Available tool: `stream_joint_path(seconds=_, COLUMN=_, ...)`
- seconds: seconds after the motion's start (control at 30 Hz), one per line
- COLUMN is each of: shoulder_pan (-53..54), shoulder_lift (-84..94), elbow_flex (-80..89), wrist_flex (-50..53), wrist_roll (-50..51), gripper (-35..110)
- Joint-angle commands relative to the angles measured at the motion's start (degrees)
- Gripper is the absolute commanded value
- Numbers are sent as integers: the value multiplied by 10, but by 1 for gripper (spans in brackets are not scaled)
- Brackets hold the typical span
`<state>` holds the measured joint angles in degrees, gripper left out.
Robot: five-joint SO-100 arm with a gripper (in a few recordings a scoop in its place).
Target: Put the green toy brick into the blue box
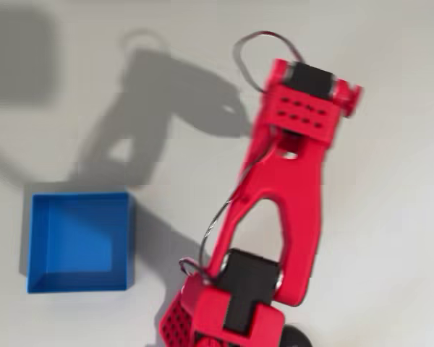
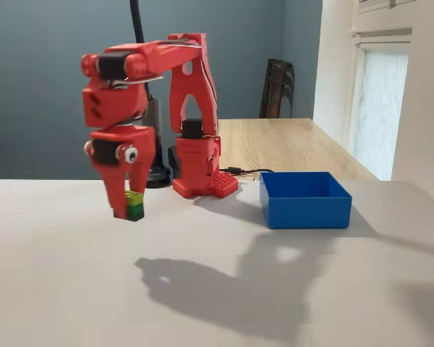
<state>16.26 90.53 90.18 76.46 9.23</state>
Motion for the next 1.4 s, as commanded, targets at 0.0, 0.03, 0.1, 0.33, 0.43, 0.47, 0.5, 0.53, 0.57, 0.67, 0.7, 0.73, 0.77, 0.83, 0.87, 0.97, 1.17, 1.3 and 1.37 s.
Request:
stream_joint_path(seconds=0.0, shoulder_pan=-109, shoulder_lift=89, elbow_flex=8, wrist_flex=13, wrist_roll=-8, gripper=0)
stream_joint_path(seconds=0.03, shoulder_pan=-134, shoulder_lift=92, elbow_flex=11, wrist_flex=15, wrist_roll=-8, gripper=0)
stream_joint_path(seconds=0.1, shoulder_pan=-181, shoulder_lift=94, elbow_flex=13, wrist_flex=24, wrist_roll=-7, gripper=0)
stream_joint_path(seconds=0.33, shoulder_pan=-323, shoulder_lift=94, elbow_flex=11, wrist_flex=44, wrist_roll=5, gripper=0)
stream_joint_path(seconds=0.43, shoulder_pan=-383, shoulder_lift=94, elbow_flex=10, wrist_flex=59, wrist_roll=13, gripper=0)
stream_joint_path(seconds=0.47, shoulder_pan=-403, shoulder_lift=94, elbow_flex=10, wrist_flex=65, wrist_roll=18, gripper=0)
stream_joint_path(seconds=0.5, shoulder_pan=-423, shoulder_lift=94, elbow_flex=10, wrist_flex=69, wrist_roll=23, gripper=0)
stream_joint_path(seconds=0.53, shoulder_pan=-443, shoulder_lift=94, elbow_flex=10, wrist_flex=74, wrist_roll=28, gripper=0)
stream_joint_path(seconds=0.57, shoulder_pan=-462, shoulder_lift=94, elbow_flex=10, wrist_flex=77, wrist_roll=33, gripper=0)
stream_joint_path(seconds=0.67, shoulder_pan=-518, shoulder_lift=94, elbow_flex=10, wrist_flex=84, wrist_roll=50, gripper=0)
stream_joint_path(seconds=0.7, shoulder_pan=-535, shoulder_lift=94, elbow_flex=8, wrist_flex=87, wrist_roll=55, gripper=0)
stream_joint_path(seconds=0.73, shoulder_pan=-551, shoulder_lift=94, elbow_flex=6, wrist_flex=90, wrist_roll=61, gripper=0)
stream_joint_path(seconds=0.77, shoulder_pan=-567, shoulder_lift=94, elbow_flex=4, wrist_flex=93, wrist_roll=66, gripper=0)
stream_joint_path(seconds=0.83, shoulder_pan=-597, shoulder_lift=94, elbow_flex=-1, wrist_flex=101, wrist_roll=75, gripper=0)
stream_joint_path(seconds=0.87, shoulder_pan=-612, shoulder_lift=94, elbow_flex=-3, wrist_flex=105, wrist_roll=79, gripper=0)
stream_joint_path(seconds=0.97, shoulder_pan=-650, shoulder_lift=94, elbow_flex=-4, wrist_flex=113, wrist_roll=91, gripper=0)
stream_joint_path(seconds=1.17, shoulder_pan=-695, shoulder_lift=94, elbow_flex=0, wrist_flex=122, wrist_roll=111, gripper=0)
stream_joint_path(seconds=1.3, shoulder_pan=-702, shoulder_lift=93, elbow_flex=7, wrist_flex=124, wrist_roll=114, gripper=0)
stream_joint_path(seconds=1.37, shoulder_pan=-701, shoulder_lift=93, elbow_flex=11, wrist_flex=124, wrist_roll=113, gripper=0)
